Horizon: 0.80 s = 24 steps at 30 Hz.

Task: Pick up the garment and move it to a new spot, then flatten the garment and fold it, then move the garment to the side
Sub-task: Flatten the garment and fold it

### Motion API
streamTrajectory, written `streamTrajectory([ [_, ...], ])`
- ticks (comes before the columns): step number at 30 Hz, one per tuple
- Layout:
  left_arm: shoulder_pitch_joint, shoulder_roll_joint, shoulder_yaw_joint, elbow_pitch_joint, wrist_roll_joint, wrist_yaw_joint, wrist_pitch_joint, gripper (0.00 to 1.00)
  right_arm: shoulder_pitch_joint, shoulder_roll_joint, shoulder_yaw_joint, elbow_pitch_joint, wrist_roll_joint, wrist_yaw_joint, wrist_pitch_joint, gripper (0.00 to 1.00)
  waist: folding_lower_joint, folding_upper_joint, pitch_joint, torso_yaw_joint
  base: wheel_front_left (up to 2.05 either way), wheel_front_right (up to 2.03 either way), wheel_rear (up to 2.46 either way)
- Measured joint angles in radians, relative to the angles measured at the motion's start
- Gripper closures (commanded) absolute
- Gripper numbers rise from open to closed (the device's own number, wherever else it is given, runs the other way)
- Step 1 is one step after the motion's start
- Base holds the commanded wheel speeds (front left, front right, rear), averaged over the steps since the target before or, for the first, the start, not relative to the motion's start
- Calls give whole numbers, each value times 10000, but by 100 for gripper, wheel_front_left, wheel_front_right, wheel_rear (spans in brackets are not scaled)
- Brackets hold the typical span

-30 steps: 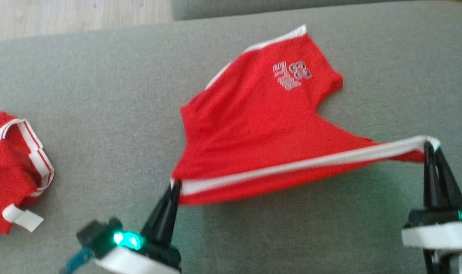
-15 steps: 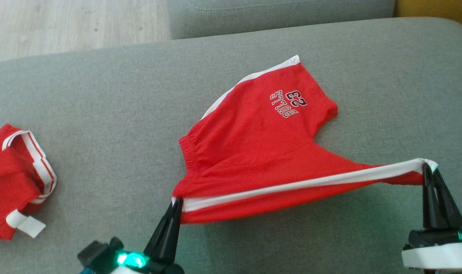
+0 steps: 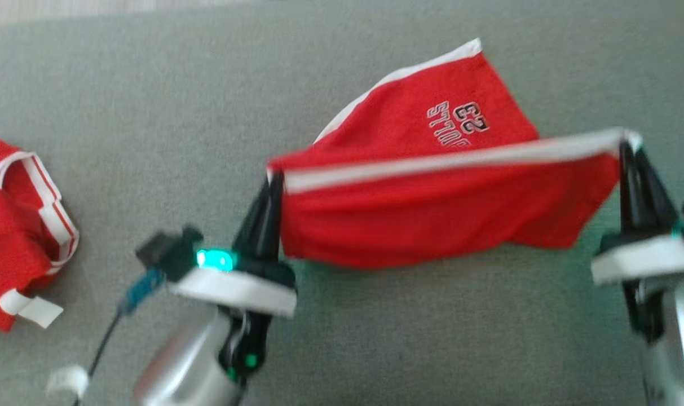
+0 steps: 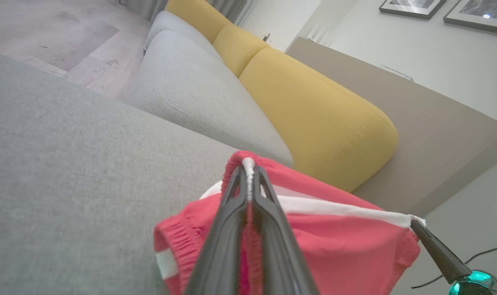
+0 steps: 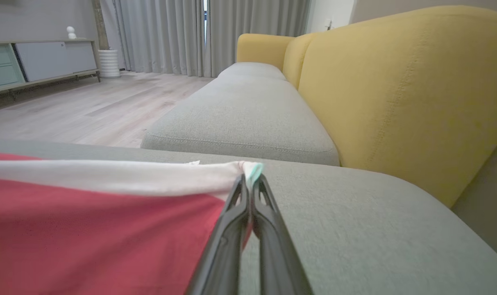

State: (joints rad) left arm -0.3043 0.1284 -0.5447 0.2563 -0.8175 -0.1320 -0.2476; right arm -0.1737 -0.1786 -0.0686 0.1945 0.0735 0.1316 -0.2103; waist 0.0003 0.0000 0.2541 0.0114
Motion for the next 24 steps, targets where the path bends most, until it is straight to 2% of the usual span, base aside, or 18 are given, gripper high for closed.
streamTrajectory([
  [5,-1370,-407,566,1012,109,217,-12,100,-2100,-579,798,1323,178,0,-6,100,1,0,659,134,0,0,0],
  [11,-2059,-548,945,1902,186,282,-17,100,-4178,-1083,2243,3035,633,0,180,100,0,0,1243,243,0,0,0],
  [15,-2397,-685,1336,2151,399,320,-19,100,-5403,-1191,2984,4194,765,0,428,100,-1,0,1526,339,0,0,0],
  [20,-2718,-826,1891,2362,865,291,-44,100,-6592,-1174,3733,5227,988,0,151,98,-1,0,1752,434,0,0,0],
  [21,-2726,-849,2011,2410,943,291,-44,75,-6755,-1168,3868,5409,1007,0,59,68,-1,0,1767,428,0,0,0],
  [22,-2724,-869,2105,2462,1024,290,-44,21,-6886,-1141,3939,5601,1026,0,-23,6,-1,0,1770,415,0,0,0],
  [23,-2724,-880,2194,2504,1116,268,-44,0,-6988,-1116,3990,5756,1028,0,-105,0,-2,0,1762,401,0,0,0],
  [24,-2723,-892,2268,2539,1185,263,-46,0,-7041,-1101,3973,5866,1043,0,-203,0,-2,0,1746,386,0,0,0],
])
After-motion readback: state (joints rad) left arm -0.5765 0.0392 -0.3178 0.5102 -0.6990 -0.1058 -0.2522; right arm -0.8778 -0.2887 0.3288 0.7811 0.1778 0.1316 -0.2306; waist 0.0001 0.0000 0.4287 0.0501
